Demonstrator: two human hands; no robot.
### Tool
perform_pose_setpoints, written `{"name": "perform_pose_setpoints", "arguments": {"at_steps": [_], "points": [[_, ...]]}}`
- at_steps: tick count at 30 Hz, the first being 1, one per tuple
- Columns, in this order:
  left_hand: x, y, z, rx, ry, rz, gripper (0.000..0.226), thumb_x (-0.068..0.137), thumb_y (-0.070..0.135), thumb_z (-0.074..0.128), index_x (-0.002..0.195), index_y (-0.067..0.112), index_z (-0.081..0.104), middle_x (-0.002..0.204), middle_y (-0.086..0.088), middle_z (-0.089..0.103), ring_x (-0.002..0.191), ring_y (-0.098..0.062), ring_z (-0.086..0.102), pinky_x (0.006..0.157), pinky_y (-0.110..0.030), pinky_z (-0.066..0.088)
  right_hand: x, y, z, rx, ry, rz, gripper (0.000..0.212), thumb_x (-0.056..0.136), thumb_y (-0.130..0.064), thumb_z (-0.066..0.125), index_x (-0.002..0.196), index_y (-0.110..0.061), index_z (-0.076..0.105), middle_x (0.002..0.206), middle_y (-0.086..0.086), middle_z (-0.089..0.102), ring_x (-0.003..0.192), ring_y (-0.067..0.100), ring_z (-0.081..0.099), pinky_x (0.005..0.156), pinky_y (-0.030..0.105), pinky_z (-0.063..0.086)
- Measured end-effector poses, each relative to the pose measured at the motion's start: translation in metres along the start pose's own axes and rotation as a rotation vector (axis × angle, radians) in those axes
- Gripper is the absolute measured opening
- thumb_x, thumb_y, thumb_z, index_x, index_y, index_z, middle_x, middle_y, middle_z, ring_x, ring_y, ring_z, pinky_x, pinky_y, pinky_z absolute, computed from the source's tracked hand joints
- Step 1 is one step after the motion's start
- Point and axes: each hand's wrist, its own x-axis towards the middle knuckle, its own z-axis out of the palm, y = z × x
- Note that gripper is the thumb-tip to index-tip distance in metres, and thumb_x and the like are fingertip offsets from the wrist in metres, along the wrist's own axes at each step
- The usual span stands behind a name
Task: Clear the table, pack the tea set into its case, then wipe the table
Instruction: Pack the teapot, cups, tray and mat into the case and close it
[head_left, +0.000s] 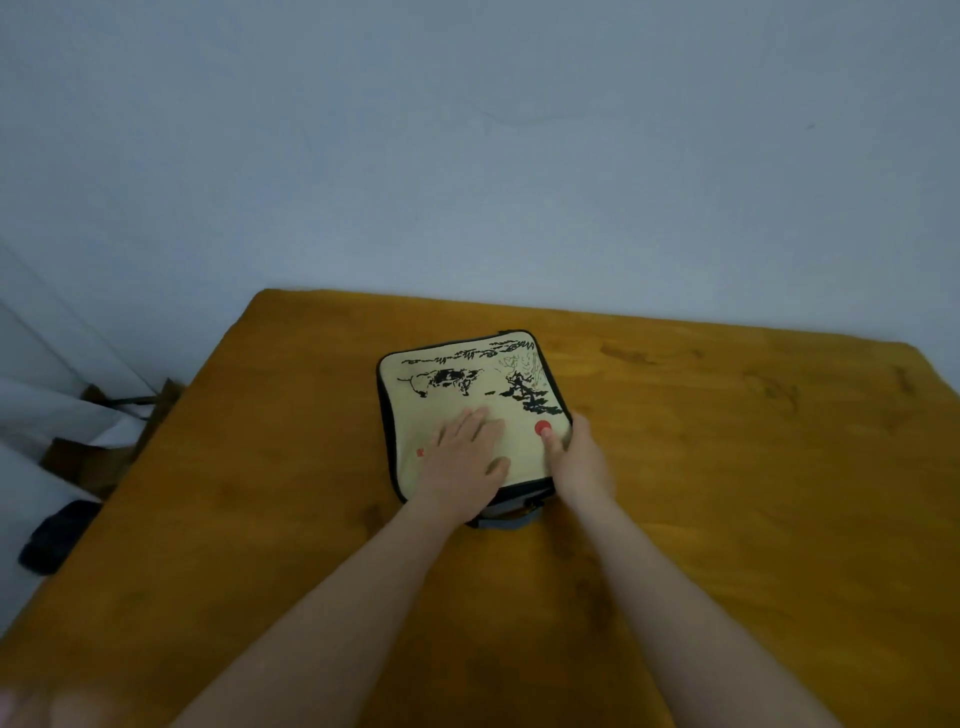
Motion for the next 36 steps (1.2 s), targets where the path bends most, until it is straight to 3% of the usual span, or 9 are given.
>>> {"name": "perform_pose_setpoints", "arguments": {"at_steps": [4,7,9,11,14,18,24,30,36], "points": [[-0.036,-0.016,0.002,0.008,0.086,-0.061,0.049,0.101,0.039,0.031,0.147,0.023,0.030,0.159,0.003,0.020,0.147,-0.015,0.011,0.121,-0.040,0.009,-0.003,0.000,0.001,0.194,-0.021,0.046,0.044,0.102,-0.036,0.044,0.141,-0.017,0.037,0.124,0.005,0.060,0.100,0.023,0.056,0.082,0.038,0.049],[-0.056,-0.024,0.001,-0.075,0.175,-0.248,0.044,0.101,0.039,0.034,0.144,0.031,0.031,0.160,0.002,0.013,0.148,-0.021,0.002,0.121,-0.044,0.002,-0.001,0.000,-0.002,0.181,-0.059,0.062,0.047,0.102,-0.038,0.044,0.142,-0.015,0.035,0.128,0.006,0.057,0.112,0.030,0.056,0.088,0.043,0.049],[-0.065,-0.024,0.001,-0.332,0.228,-0.438,0.055,0.099,0.040,0.044,0.148,0.029,0.024,0.161,-0.003,0.003,0.148,-0.026,0.002,0.119,-0.043,0.009,0.000,0.001,-0.001,0.182,-0.055,0.066,0.046,0.101,-0.040,0.043,0.139,-0.014,0.036,0.124,0.005,0.057,0.104,0.028,0.057,0.086,0.043,0.049],[-0.071,-0.024,0.002,-0.674,0.256,-0.593,0.064,0.096,0.039,0.052,0.149,0.019,0.022,0.159,-0.007,0.014,0.144,-0.027,0.019,0.115,-0.043,0.026,-0.001,0.001,0.001,0.189,-0.025,0.084,0.044,0.101,-0.041,0.044,0.132,-0.011,0.039,0.113,0.006,0.057,0.092,0.025,0.053,0.078,0.041,0.047],[-0.077,-0.022,0.005,-0.878,0.226,-0.650,0.033,0.096,0.037,0.053,0.120,0.015,0.043,0.124,-0.006,0.054,0.102,-0.016,0.055,0.077,-0.031,0.051,-0.004,0.002,0.004,0.237,0.034,0.111,0.045,0.099,-0.042,0.048,0.125,-0.006,0.042,0.106,0.007,0.056,0.088,0.025,0.053,0.074,0.039,0.045],[-0.079,-0.021,0.003,-0.933,0.230,-0.612,0.021,0.097,0.032,0.052,0.107,0.016,0.042,0.101,0.002,0.055,0.080,-0.008,0.053,0.054,-0.021,0.039,-0.012,0.007,0.009,0.377,0.126,0.123,0.043,0.098,-0.041,0.053,0.123,-0.007,0.047,0.107,0.004,0.056,0.096,0.025,0.055,0.079,0.037,0.044],[-0.065,-0.021,-0.009,-0.888,0.217,-0.638,0.022,0.093,0.026,0.051,0.103,0.016,0.034,0.097,-0.004,0.055,0.077,-0.015,0.052,0.057,-0.028,0.041,-0.008,0.005,0.009,0.480,0.165,0.113,0.021,0.097,-0.036,0.055,0.106,-0.016,0.057,0.106,0.002,0.063,0.094,0.021,0.058,0.079,0.037,0.048],[-0.038,-0.052,-0.046,-0.974,0.303,-0.575,0.019,0.093,0.028,0.049,0.103,0.017,0.037,0.093,-0.003,0.057,0.074,-0.017,0.055,0.056,-0.031,0.044,0.006,-0.025,0.019,0.517,0.188,0.133,0.025,0.092,-0.045,0.054,0.107,-0.025,0.061,0.104,-0.004,0.065,0.099,0.024,0.062,0.086,0.055,0.054],[-0.002,-0.113,-0.082,-1.109,0.331,-0.560,0.012,0.095,0.022,0.049,0.097,0.022,0.037,0.095,0.004,0.056,0.084,-0.017,0.061,0.076,-0.049,0.059,0.029,-0.087,0.048,0.525,0.214,0.104,0.008,0.094,-0.032,0.053,0.092,-0.032,0.061,0.099,-0.005,0.064,0.098,0.027,0.061,0.084,0.056,0.054]]}}
